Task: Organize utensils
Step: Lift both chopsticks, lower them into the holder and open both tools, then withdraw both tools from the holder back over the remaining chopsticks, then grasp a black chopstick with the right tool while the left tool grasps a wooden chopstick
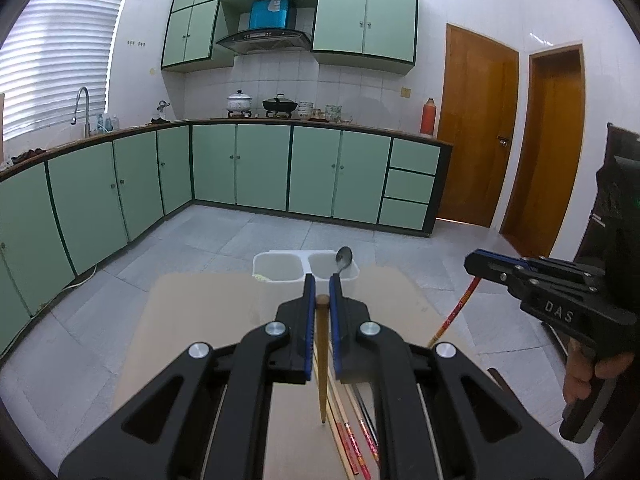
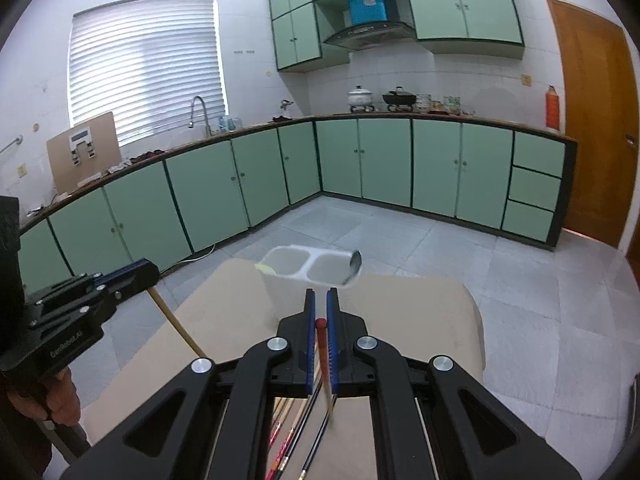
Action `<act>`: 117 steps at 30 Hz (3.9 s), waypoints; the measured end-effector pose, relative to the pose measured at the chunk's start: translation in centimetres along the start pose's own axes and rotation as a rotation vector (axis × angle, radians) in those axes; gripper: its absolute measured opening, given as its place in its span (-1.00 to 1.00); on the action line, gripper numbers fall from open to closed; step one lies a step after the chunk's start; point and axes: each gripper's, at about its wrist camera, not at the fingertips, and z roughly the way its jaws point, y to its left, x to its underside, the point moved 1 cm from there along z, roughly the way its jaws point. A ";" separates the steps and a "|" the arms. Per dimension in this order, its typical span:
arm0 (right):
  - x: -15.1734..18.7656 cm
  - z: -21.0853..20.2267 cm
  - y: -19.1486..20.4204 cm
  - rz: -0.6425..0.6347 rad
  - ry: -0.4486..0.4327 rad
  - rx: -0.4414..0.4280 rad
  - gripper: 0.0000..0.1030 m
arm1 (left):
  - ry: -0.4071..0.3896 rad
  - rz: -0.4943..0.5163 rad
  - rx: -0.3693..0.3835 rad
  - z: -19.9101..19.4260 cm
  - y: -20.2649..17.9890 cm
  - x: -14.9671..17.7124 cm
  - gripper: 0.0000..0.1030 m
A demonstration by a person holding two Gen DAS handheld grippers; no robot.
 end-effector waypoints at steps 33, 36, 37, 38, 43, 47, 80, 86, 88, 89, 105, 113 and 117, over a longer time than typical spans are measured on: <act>-14.3 12.0 -1.5 -0.027 -0.154 -0.039 -0.90 | -0.163 0.062 -0.091 11.6 1.9 -13.0 -0.89; -12.8 13.7 -1.8 -0.021 -0.106 -0.047 -0.90 | -0.105 0.052 -0.094 14.0 2.8 -11.7 -0.88; -12.2 14.2 -1.9 -0.019 -0.089 -0.052 -0.90 | -0.091 0.048 -0.093 14.4 3.2 -11.3 -0.88; -11.9 14.5 -2.0 -0.016 -0.075 -0.055 -0.89 | -0.074 0.043 -0.095 14.9 3.4 -10.9 -0.87; -10.2 15.5 -2.3 0.004 -0.025 -0.057 -0.67 | -0.033 0.013 -0.105 15.6 4.6 -9.4 -0.55; -9.8 14.4 -2.8 0.015 -0.036 -0.014 0.00 | -0.054 0.006 -0.107 14.3 4.9 -9.2 -0.20; 10.6 1.3 -0.5 0.126 0.029 0.192 0.88 | 0.100 0.015 -0.135 1.5 2.5 10.1 0.55; 14.9 0.7 0.0 0.136 0.076 0.221 0.88 | 0.130 0.041 -0.153 1.2 2.2 12.9 0.55; 16.2 0.8 0.4 0.144 0.100 0.209 0.87 | 0.144 0.041 -0.156 1.1 2.0 13.8 0.55; 16.9 1.0 0.7 0.138 0.114 0.213 0.85 | 0.153 0.040 -0.156 1.1 2.0 14.1 0.55; 21.4 3.0 3.3 0.115 0.220 0.223 -0.02 | 0.223 0.000 -0.163 1.6 1.9 18.1 0.54; 22.2 4.2 4.2 0.091 0.263 0.208 -0.30 | 0.269 -0.018 -0.151 2.4 1.8 19.1 0.52; 22.1 4.6 4.4 0.077 0.267 0.209 -0.56 | 0.277 -0.015 -0.137 2.6 1.6 19.1 0.52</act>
